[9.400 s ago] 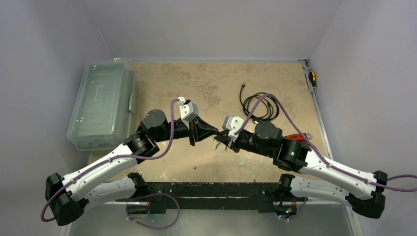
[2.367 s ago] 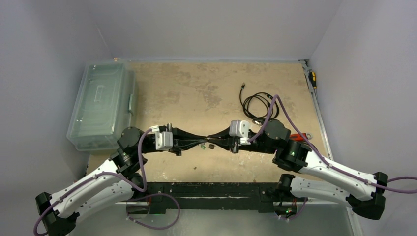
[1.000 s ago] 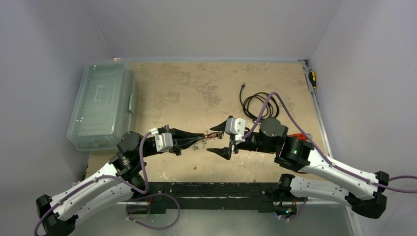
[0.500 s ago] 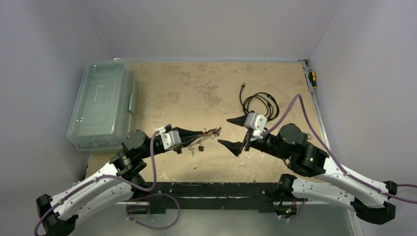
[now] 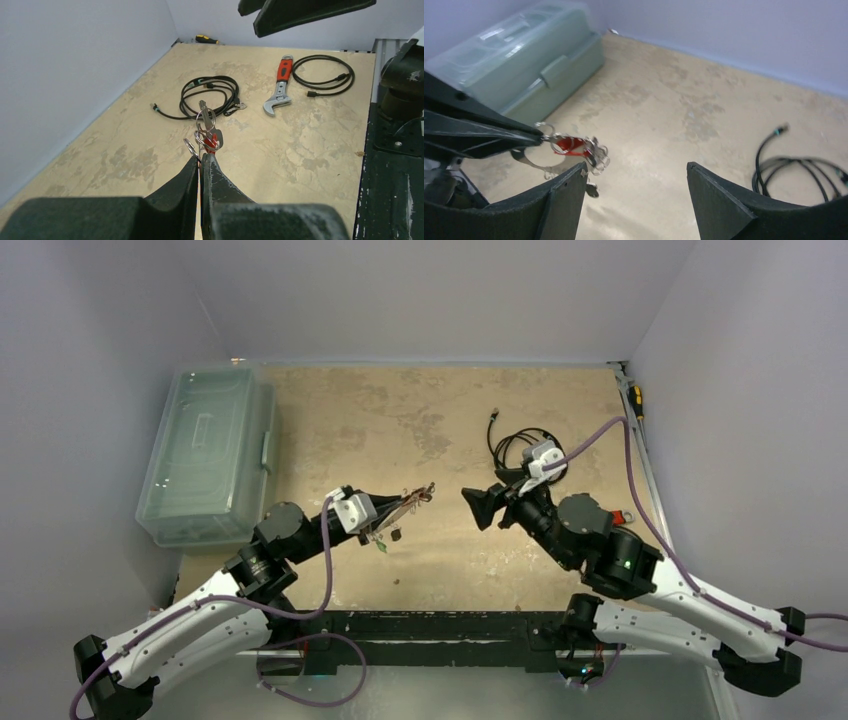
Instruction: Put the keys on the keyring
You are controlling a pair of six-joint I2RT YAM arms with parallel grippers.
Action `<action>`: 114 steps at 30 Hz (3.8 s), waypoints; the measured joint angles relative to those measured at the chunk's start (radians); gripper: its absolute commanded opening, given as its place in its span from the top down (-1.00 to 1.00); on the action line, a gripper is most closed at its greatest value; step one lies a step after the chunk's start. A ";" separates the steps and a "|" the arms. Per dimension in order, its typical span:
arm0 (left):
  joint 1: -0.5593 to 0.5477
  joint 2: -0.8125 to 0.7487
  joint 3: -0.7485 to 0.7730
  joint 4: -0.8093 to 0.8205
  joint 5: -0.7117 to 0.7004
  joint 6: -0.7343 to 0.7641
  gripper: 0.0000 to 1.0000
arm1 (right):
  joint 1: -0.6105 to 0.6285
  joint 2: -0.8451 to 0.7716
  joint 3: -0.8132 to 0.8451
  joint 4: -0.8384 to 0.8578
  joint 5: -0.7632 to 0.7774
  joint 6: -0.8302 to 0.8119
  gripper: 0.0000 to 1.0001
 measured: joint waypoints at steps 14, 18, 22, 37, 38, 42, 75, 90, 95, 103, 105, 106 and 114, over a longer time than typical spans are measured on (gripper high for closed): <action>0.000 0.000 0.000 -0.016 -0.050 0.000 1.00 | -0.003 0.135 0.071 -0.452 0.302 0.671 -0.55; 0.000 -0.003 0.000 -0.016 -0.043 -0.001 1.00 | -0.069 0.076 0.012 -0.507 0.278 0.774 -0.53; 0.000 -0.010 0.000 -0.016 -0.036 -0.001 1.00 | -0.261 0.069 -0.031 -0.497 0.142 0.766 -0.54; 0.000 -0.043 0.000 -0.016 -0.059 -0.001 1.00 | -0.530 0.419 -0.036 -0.339 -0.122 0.621 -0.45; 0.000 -0.043 0.000 -0.016 -0.059 -0.001 1.00 | -0.554 0.446 -0.035 -0.312 -0.138 0.609 -0.44; 0.000 -0.042 0.000 -0.016 -0.059 -0.001 1.00 | -0.626 0.585 -0.007 -0.243 -0.178 0.562 -0.37; 0.000 -0.005 0.000 -0.016 -0.060 -0.001 1.00 | -0.988 1.104 0.366 -0.081 -0.391 0.320 -0.20; 0.000 -0.002 0.000 -0.016 -0.059 -0.001 1.00 | -0.977 0.789 0.115 -0.207 -0.314 0.237 0.06; 0.000 -0.002 0.000 -0.016 -0.058 -0.002 1.00 | -0.975 0.809 0.100 -0.241 -0.322 0.212 0.13; 0.000 -0.004 0.000 -0.016 -0.058 -0.003 1.00 | -0.929 0.938 0.121 -0.255 -0.322 0.174 0.16; 0.000 -0.004 0.000 -0.016 -0.058 -0.005 1.00 | -0.920 0.955 0.124 -0.261 -0.322 0.167 0.18; 0.000 -0.004 0.000 -0.016 -0.058 -0.006 1.00 | -0.917 0.957 0.125 -0.263 -0.322 0.165 0.19; 0.000 -0.004 0.000 -0.016 -0.055 -0.008 1.00 | -0.912 0.958 0.173 -0.272 -0.301 0.153 0.29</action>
